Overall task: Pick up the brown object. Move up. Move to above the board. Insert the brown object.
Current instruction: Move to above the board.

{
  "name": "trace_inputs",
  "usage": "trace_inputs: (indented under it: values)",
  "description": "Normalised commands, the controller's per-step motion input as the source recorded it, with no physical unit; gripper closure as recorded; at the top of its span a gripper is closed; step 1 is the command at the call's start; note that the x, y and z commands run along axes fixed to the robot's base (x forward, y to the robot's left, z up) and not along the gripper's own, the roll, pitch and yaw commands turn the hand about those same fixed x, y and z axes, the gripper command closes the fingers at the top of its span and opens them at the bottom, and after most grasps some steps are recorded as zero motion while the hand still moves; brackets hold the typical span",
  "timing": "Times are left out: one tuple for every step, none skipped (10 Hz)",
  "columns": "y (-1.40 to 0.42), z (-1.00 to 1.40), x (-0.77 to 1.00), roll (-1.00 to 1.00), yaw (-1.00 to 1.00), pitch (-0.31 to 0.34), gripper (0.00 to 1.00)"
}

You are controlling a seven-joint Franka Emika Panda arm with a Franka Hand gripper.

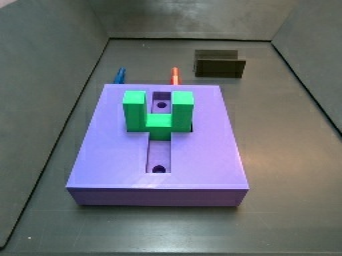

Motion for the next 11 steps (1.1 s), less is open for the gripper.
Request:
trace_inputs:
  values:
    - [-1.40,0.14,0.14,-0.06,0.30,0.161,1.00]
    - [-1.40,0.14,0.13,-0.06,0.29,0.168,1.00]
    - [-1.40,0.14,0.13,0.03,0.20,0.099,1.00]
    - [-1.40,0.14,0.13,0.00,0.08,0.005,1.00]
    - [-1.40,0.14,0.12,0.01,0.03,-0.001,1.00]
    - [-1.40,0.14,0.12,0.02,0.02,0.008,1.00]
    - [-1.40,0.14,0.12,-0.01,0.01,0.017,1.00]
    - [-1.40,0.15,0.12,0.00,0.01,0.026,1.00]
    - [-1.40,0.16,0.13,0.01,0.01,0.042,1.00]
    - [-1.40,0.16,0.13,-0.01,0.00,0.055,1.00]
    - [-1.40,0.17,0.15,0.01,0.01,0.093,1.00]
